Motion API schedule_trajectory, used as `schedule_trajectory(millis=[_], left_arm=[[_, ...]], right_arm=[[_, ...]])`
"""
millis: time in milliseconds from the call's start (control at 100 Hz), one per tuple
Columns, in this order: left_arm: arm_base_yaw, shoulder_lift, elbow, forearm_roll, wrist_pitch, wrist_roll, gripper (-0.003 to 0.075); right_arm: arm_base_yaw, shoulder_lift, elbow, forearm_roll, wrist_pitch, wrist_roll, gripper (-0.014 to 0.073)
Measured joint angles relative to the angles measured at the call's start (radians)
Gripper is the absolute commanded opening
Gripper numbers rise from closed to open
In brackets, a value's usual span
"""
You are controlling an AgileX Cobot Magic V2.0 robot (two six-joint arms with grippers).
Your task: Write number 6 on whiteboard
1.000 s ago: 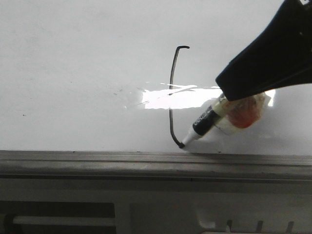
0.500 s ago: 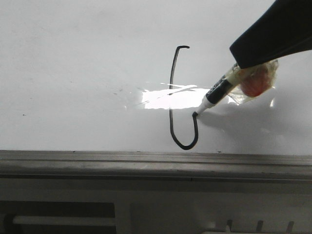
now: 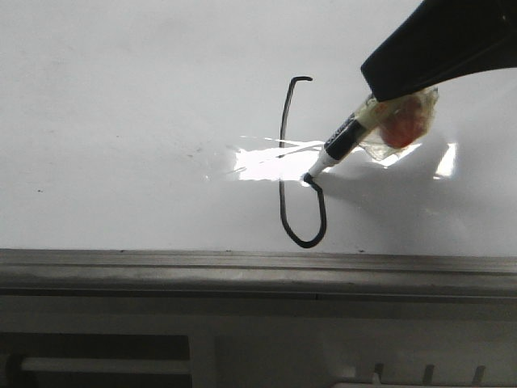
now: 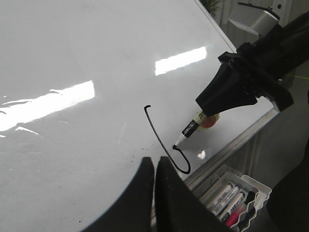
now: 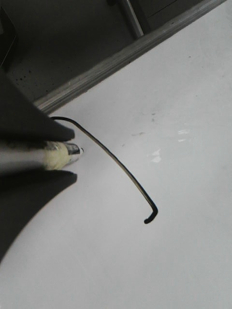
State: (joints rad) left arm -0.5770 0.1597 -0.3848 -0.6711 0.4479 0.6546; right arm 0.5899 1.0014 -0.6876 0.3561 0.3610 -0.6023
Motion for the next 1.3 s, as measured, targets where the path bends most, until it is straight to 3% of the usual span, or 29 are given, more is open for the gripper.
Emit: schedule_trajectory(millis=[510, 700, 770, 920, 970, 1300], left_arm=[[0.000, 0.000, 0.000, 0.000, 0.000, -0.001, -0.0019], [0.000, 0.000, 0.000, -0.023, 0.007, -0.001, -0.0006], [0.000, 0.020, 0.000, -0.047, 0.038, -0.002, 0.0052], [0.000, 0.163, -0.015, -0.108, 0.161, 0.077, 0.0337], [0.000, 0.231, -0.030, -0.137, 0.198, 0.142, 0.0395], [-0.035, 0.680, -0.177, -0.341, 0.322, 0.565, 0.0408]], right_arm=[[0.055, 0.036, -0.002, 0.014, -0.059, 0.000, -0.0060], [0.092, -0.054, -0.034, -0.027, 0.041, 0.000, -0.0060], [0.125, -0.104, -0.063, -0.029, 0.080, 0.000, -0.0060], [0.207, -0.151, -0.104, -0.031, 0.162, 0.000, -0.0060], [0.237, -0.149, -0.108, -0.031, 0.194, 0.000, -0.0060], [0.298, -0.049, -0.109, 0.011, 0.277, -0.002, -0.0061]])
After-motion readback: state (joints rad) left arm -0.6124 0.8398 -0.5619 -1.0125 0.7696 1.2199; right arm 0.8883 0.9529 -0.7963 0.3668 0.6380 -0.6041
